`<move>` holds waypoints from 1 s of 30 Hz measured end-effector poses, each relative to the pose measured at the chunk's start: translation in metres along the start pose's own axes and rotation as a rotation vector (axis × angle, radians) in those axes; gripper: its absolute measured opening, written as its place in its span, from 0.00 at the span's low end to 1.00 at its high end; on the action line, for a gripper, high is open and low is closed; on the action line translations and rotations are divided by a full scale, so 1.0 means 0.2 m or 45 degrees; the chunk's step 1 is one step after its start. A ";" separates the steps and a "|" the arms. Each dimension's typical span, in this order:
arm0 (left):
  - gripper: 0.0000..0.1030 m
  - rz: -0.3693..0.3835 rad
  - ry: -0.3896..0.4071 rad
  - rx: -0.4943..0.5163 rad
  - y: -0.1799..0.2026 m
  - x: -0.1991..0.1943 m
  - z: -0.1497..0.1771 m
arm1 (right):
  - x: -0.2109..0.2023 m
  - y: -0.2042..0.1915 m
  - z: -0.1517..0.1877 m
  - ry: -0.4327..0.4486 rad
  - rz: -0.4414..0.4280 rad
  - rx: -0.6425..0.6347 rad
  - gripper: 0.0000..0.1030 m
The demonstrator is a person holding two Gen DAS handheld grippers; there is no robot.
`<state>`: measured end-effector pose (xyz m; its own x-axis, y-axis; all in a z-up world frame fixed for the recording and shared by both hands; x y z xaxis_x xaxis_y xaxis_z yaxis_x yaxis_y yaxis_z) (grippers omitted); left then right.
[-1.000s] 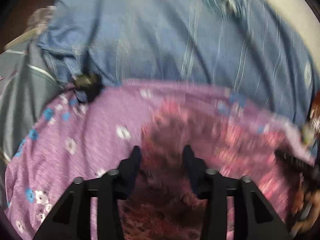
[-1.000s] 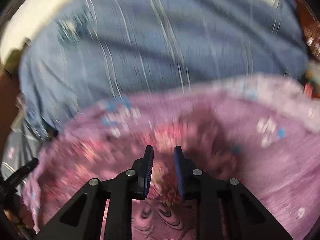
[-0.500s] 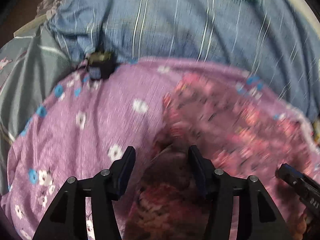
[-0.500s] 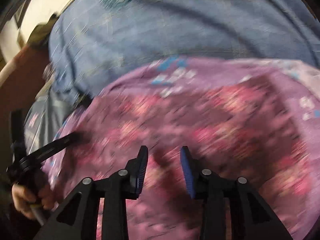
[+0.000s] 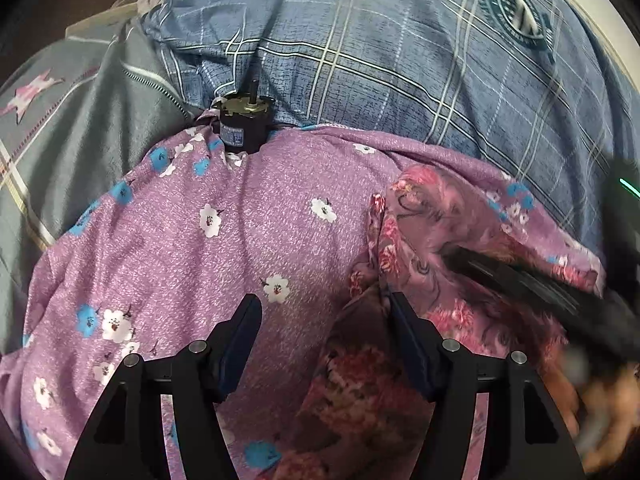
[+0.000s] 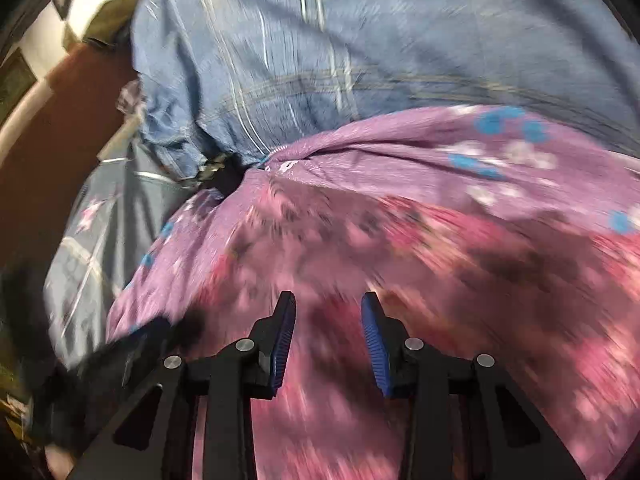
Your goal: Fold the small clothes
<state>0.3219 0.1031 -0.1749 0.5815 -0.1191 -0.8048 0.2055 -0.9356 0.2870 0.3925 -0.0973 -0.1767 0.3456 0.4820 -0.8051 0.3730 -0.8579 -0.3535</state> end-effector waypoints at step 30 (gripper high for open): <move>0.33 0.195 -0.177 0.045 -0.16 -0.12 0.11 | -0.48 0.04 0.61 0.124 0.104 0.070 0.35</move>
Point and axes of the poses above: each gripper's, at about its wrist camera, not at the fingertips, and x roughly the way its jaws point, y to its right, z to its underside, the point moved 2 cm from there along x, roughly the way its jaws point, and after that the axes turned 6 degrees about -x, right-handed, at the moved point
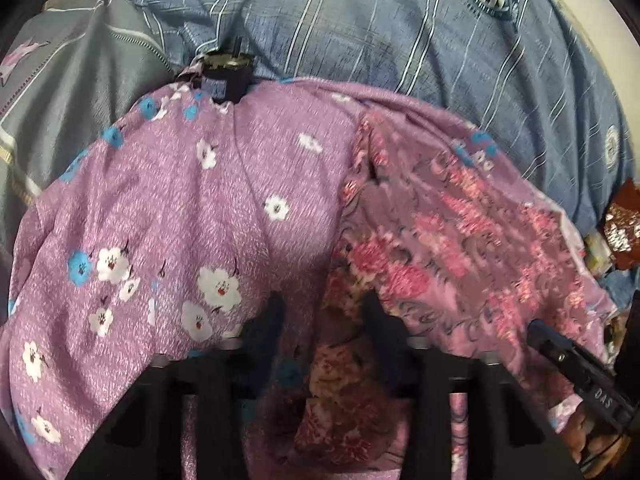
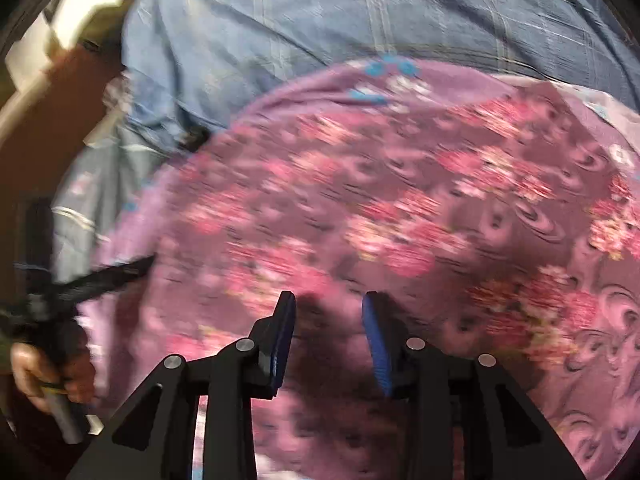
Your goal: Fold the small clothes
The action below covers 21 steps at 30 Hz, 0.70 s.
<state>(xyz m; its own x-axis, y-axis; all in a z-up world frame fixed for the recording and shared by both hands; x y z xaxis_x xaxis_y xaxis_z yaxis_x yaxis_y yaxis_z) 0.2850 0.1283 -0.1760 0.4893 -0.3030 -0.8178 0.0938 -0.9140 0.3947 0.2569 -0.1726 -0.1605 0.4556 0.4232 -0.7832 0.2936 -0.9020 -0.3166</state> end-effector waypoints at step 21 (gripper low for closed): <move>0.60 0.144 -0.033 -0.427 -0.10 -0.28 0.48 | 0.09 -0.28 0.05 0.027 -0.271 -0.124 0.32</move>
Point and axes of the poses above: each gripper's, at about its wrist camera, not at the fingertips, and x roughly the way its jaws point, y to its right, z to its underside, the point moved 2 cm from there along x, roughly the way its jaws point, and after that the axes turned 6 degrees about -x, right-handed, at the moved point
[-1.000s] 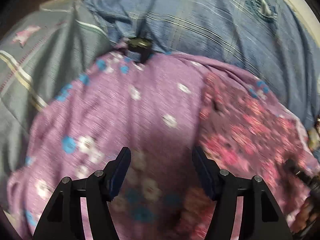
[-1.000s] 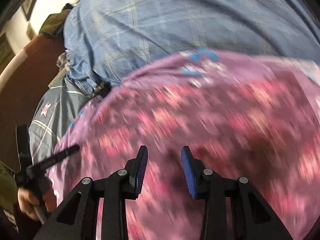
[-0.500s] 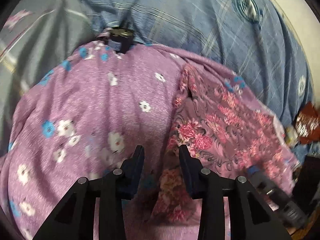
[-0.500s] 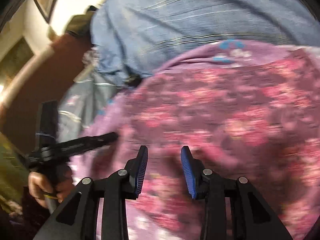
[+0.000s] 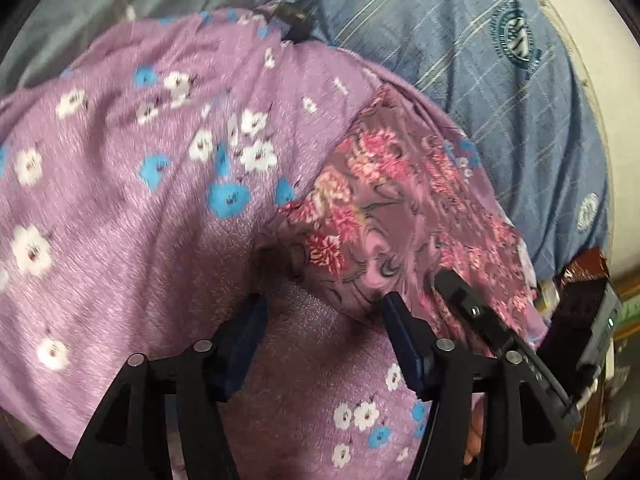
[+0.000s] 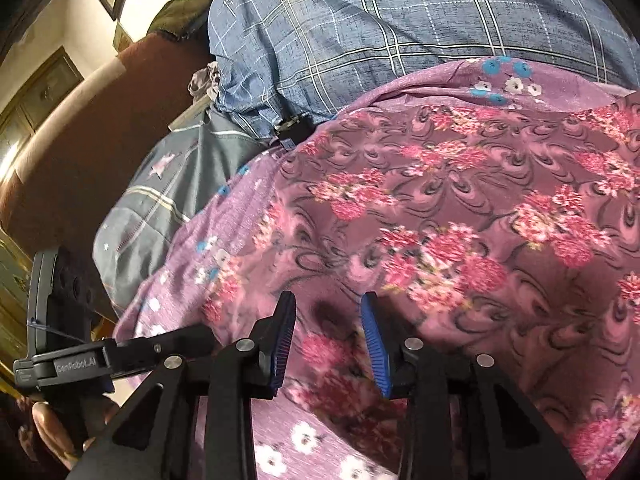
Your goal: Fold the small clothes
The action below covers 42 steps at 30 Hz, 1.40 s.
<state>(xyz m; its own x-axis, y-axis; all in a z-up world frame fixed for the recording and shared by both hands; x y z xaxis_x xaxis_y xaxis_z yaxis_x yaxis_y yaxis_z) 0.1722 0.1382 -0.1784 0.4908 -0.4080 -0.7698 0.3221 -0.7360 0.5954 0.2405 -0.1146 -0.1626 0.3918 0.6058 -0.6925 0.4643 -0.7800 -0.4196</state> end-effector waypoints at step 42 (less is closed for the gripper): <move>0.06 0.134 0.383 0.970 1.19 0.03 0.51 | -0.73 0.87 -0.04 0.407 0.090 0.548 0.20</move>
Point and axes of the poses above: each gripper's, at about its wrist camera, not at the fingertips, and x roughly the way its jaws point, y to its right, z to its underside, the point moved 2 cm from there along x, roughly the way its jaws point, and after that the axes turned 6 degrees about -x, right-handed, at the moved point
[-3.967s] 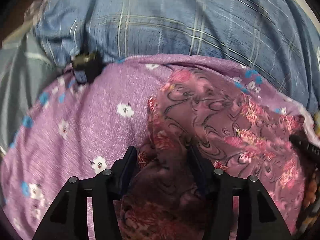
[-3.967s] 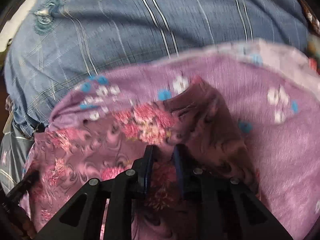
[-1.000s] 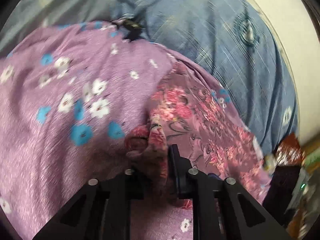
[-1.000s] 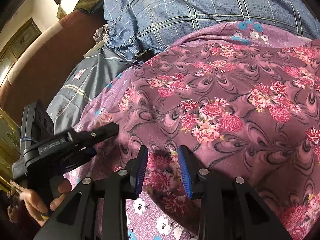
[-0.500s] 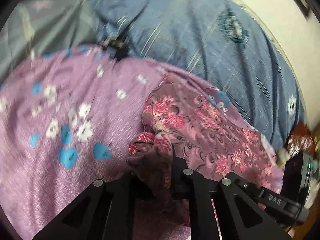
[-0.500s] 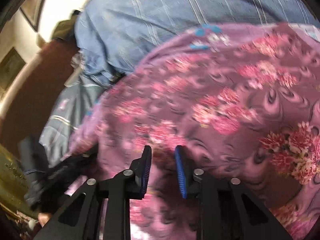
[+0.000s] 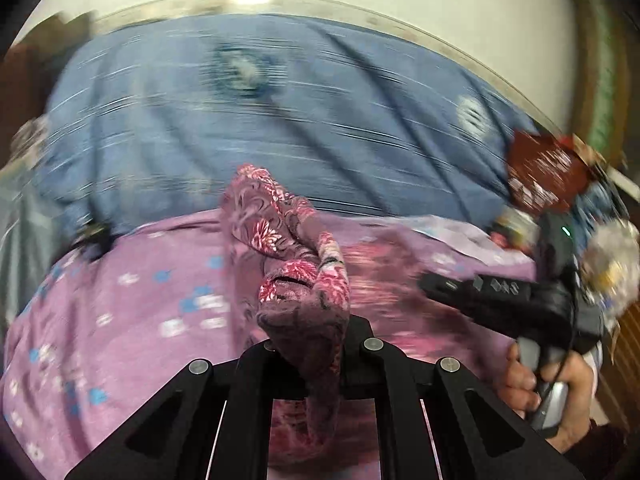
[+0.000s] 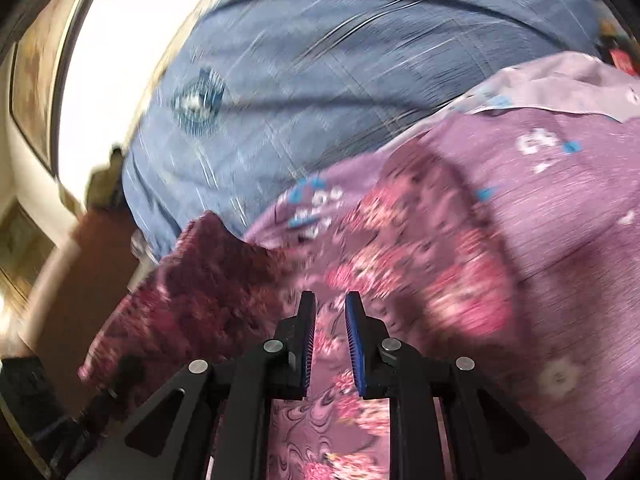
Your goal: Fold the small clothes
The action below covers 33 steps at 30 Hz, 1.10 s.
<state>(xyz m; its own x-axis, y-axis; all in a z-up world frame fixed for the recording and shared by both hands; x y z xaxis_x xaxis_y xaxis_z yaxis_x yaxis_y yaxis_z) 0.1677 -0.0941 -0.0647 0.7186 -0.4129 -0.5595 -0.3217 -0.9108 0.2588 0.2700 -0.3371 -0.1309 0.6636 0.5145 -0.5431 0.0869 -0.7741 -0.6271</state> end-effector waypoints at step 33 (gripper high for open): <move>0.60 -0.094 -0.254 0.019 -0.06 0.41 0.24 | 0.07 0.12 -0.06 -0.144 0.277 -0.050 0.04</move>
<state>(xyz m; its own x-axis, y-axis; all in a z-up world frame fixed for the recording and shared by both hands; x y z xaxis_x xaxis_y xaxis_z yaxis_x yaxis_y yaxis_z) 0.2011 -0.1175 -0.1505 0.6051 -0.3364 -0.7216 -0.2826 -0.9381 0.2003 0.2912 -0.3529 -0.1472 0.5828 0.3704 -0.7233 -0.0186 -0.8838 -0.4675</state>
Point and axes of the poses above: each gripper's, at about its wrist camera, not at the fingertips, and x roughly the way its jaws point, y to its right, z to its underside, the point moved 2 cm from there along x, roughly the way its jaws point, and after that the axes turned 6 degrees about -x, right-handed, at the moved point
